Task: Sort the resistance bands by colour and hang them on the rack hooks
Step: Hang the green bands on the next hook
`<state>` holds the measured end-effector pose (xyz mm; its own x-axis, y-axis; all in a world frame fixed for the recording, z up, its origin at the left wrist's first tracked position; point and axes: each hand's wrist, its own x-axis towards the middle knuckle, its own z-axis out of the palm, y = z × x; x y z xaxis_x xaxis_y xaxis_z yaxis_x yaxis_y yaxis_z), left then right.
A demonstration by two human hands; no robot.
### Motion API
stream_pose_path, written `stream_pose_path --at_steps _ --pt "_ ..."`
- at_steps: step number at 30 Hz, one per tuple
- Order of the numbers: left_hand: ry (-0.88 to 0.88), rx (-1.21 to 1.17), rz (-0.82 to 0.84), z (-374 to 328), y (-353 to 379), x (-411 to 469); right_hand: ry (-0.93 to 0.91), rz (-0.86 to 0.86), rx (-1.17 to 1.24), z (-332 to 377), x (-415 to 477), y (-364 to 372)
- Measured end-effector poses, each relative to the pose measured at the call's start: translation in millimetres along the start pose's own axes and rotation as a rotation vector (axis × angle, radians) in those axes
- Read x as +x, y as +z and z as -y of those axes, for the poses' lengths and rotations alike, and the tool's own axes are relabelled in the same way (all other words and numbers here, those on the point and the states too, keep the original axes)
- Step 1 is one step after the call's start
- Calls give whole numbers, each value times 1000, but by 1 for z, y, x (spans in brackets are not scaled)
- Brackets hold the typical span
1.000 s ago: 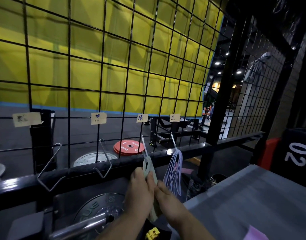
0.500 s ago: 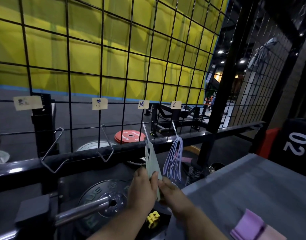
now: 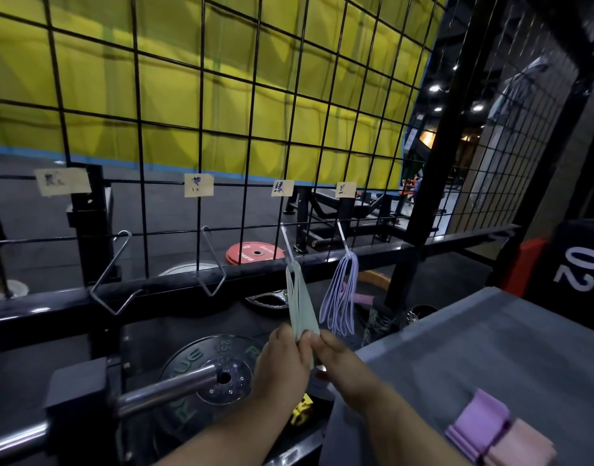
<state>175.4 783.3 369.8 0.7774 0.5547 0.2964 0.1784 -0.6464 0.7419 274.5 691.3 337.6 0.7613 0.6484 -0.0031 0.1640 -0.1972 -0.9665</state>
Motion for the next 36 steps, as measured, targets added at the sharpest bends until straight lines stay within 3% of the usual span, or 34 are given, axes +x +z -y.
stream_pose_path --at_steps 13,36 --pt "39 -53 31 6 -1 -12 -56 -74 -91 -15 8 5" --pt "-7 -17 33 16 6 -18 -25 -126 4 -21 6 16"
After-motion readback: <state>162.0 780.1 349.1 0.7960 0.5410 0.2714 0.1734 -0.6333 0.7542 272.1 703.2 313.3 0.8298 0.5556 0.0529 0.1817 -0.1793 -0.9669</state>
